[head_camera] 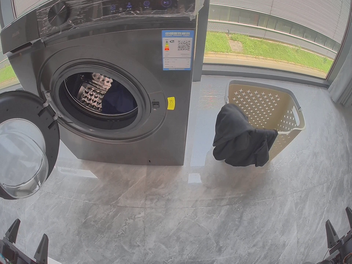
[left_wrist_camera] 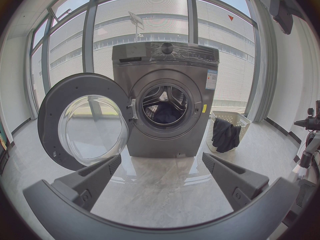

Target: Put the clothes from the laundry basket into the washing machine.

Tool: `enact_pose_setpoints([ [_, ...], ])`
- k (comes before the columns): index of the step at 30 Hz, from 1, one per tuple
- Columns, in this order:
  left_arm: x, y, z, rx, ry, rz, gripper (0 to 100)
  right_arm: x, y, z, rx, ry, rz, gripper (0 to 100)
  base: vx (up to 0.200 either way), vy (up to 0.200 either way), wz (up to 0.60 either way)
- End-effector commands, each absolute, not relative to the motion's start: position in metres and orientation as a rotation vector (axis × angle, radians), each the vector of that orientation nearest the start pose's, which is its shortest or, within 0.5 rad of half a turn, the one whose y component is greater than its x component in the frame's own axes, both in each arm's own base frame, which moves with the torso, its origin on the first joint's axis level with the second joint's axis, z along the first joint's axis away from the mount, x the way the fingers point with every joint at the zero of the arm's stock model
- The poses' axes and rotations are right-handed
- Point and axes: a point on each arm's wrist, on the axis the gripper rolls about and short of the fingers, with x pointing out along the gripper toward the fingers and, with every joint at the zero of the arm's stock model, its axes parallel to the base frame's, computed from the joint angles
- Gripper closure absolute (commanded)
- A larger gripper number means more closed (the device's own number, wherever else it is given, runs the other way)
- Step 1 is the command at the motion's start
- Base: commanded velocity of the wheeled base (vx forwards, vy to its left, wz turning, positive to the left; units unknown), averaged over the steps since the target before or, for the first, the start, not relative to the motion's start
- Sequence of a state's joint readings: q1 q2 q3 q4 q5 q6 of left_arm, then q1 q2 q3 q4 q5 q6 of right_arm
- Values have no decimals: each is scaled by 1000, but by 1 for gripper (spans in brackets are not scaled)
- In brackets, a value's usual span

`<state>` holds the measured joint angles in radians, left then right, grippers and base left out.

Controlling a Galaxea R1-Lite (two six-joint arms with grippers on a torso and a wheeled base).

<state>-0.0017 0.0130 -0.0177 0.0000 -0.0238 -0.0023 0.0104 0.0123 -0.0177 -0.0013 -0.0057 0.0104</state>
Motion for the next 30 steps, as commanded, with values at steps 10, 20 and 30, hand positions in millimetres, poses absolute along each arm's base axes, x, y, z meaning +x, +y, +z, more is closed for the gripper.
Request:
enact_pose_setpoints([
  [10,-23,-1,75,1,3,-26,0,-23,0,76,11,-2,5,0,0,-120,0],
  [20,-23,0,76,-2,2,-25,0,-23,0,76,11,-2,5,0,160,0,0],
  [30,-23,-1,75,6,3,-26,0,-23,0,76,11,-2,3,0,80,0,0],
])
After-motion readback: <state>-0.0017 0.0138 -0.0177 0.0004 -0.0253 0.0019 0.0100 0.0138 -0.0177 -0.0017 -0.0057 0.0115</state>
